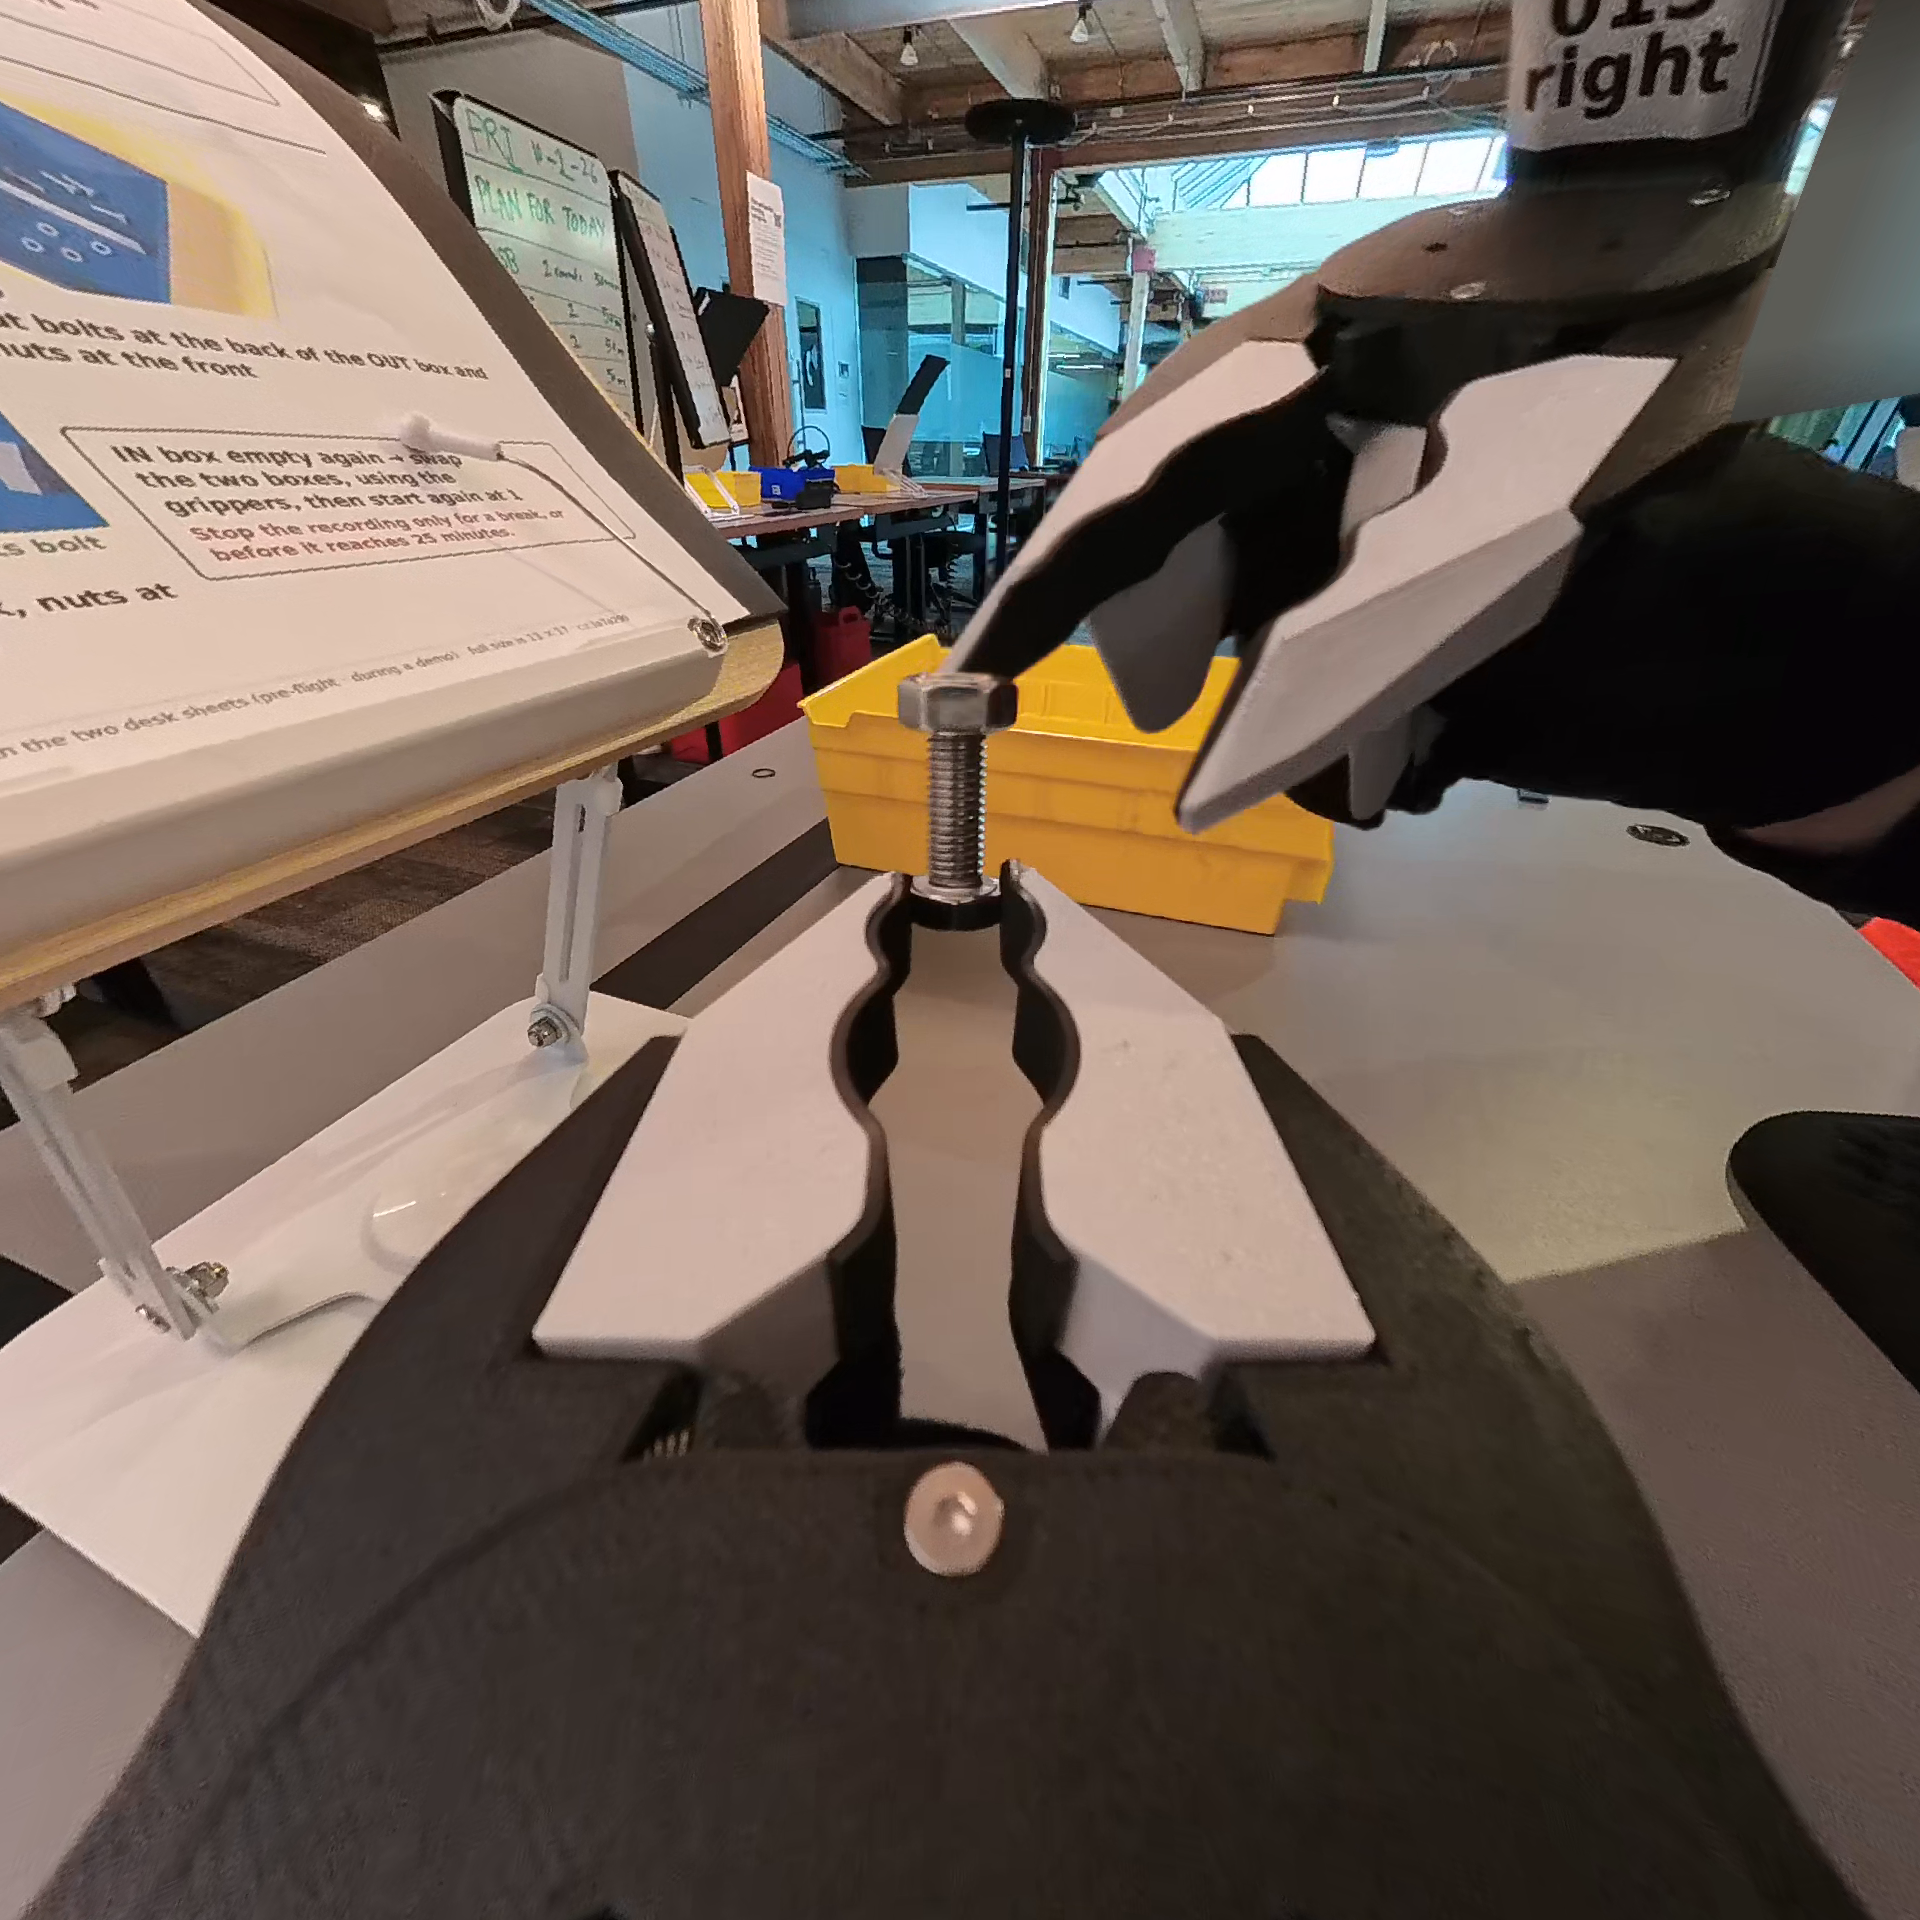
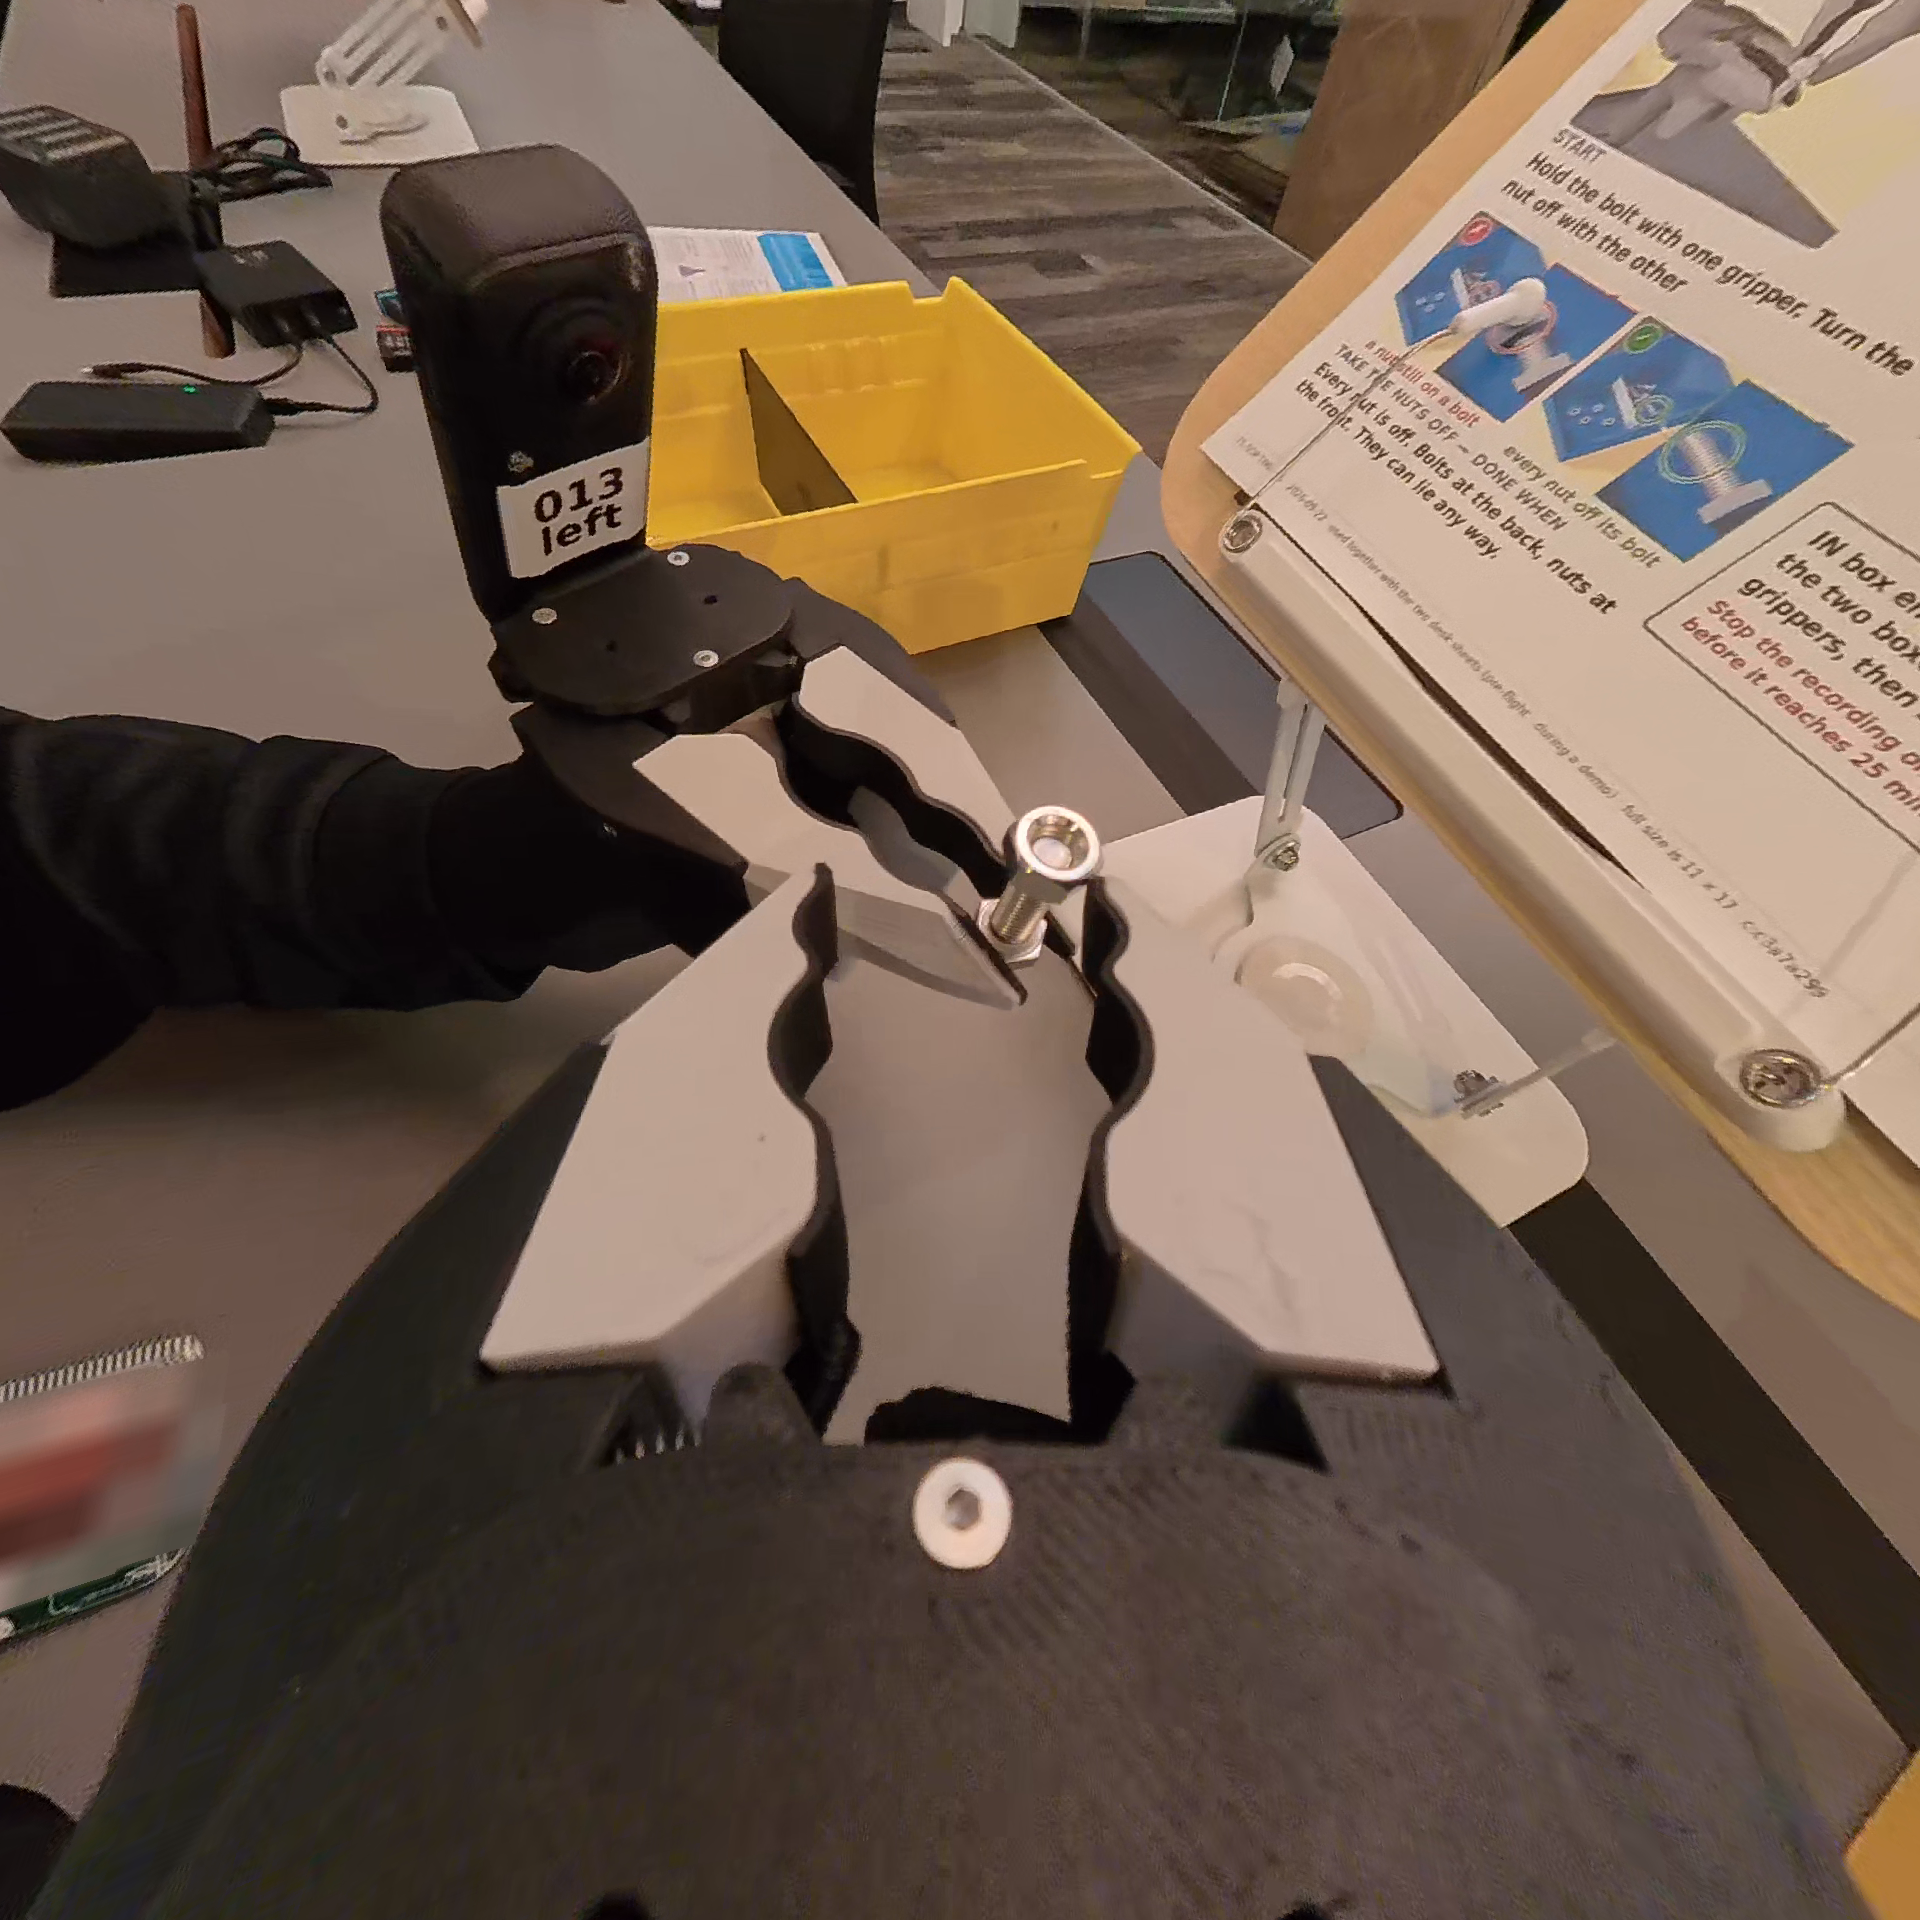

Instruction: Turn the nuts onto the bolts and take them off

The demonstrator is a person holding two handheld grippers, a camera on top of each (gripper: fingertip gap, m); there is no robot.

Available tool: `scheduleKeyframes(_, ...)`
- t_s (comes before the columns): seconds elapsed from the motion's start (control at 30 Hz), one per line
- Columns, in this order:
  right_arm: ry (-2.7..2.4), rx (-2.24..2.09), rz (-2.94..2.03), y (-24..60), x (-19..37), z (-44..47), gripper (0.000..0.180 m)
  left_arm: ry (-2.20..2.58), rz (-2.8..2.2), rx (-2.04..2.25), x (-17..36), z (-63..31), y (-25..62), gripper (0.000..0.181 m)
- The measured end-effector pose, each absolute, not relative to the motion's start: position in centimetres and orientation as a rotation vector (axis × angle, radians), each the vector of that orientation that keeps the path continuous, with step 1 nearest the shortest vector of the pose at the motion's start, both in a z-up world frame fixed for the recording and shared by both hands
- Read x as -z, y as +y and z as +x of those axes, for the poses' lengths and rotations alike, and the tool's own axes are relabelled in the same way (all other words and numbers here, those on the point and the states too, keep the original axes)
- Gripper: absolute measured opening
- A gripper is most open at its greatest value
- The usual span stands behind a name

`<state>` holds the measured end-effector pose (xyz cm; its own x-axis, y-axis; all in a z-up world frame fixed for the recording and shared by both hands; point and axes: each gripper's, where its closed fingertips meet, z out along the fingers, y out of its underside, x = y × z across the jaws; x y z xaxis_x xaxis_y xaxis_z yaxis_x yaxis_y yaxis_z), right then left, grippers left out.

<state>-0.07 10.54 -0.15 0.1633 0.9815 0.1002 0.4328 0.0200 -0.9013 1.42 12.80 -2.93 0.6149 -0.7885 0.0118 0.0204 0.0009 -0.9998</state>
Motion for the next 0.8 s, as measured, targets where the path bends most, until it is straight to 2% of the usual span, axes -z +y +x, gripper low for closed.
scheduleKeyframes(0.07, -1.418, -0.785, -1.550, 10.2, 0.2, 0.0, 0.040, 0.689, -1.442, 0.723, 2.9, 1.3, 12.8, 0.015)
scheduleKeyframes(0.1, -1.434, -0.800, -1.544, 9.8, 0.1, 0.0, 0.025, 0.684, -1.441, 0.725, 2.9, 1.2, 12.9, 0.015)
scheduleKeyframes(0.13, -1.440, -0.812, -1.539, 9.5, 0.0, 0.1, 0.022, 0.681, -1.442, 0.727, 2.8, 1.1, 12.9, 0.015)
scheduleKeyframes(0.3, -1.357, -0.791, -1.551, 11.2, -0.6, 0.3, 0.043, 0.689, -1.444, 0.725, 2.9, 1.3, 12.8, 0.015)
scheduleKeyframes(0.47, -1.399, -0.801, -1.548, 10.5, 0.1, -0.3, 0.046, 0.690, -1.445, 0.726, 3.0, 1.4, 12.9, 0.015)
scheduleKeyframes(0.5, -1.407, -0.798, -1.546, 10.4, 0.2, -0.3, 0.043, 0.688, -1.445, 0.725, 3.0, 1.3, 12.9, 0.015)
scheduleKeyframes(0.57, -1.430, -0.822, -1.536, 9.8, 0.1, -0.1, 0.017, 0.678, -1.443, 0.730, 2.9, 1.1, 12.9, 0.015)
scheduleKeyframes(0.63, -1.401, -0.825, -1.539, 10.1, -0.2, 0.1, 0.019, 0.674, -1.443, 0.733, 2.9, 1.0, 13.0, 0.015)
scheduleKeyframes(0.73, -1.356, -0.811, -1.546, 11.1, -0.5, 0.2, 0.041, 0.681, -1.443, 0.733, 2.9, 1.2, 12.9, 0.015)
scheduleKeyframes(0.8, -1.367, -0.821, -1.532, 10.9, -0.4, -0.2, 0.047, 0.688, -1.446, 0.730, 3.0, 1.4, 12.9, 0.015)
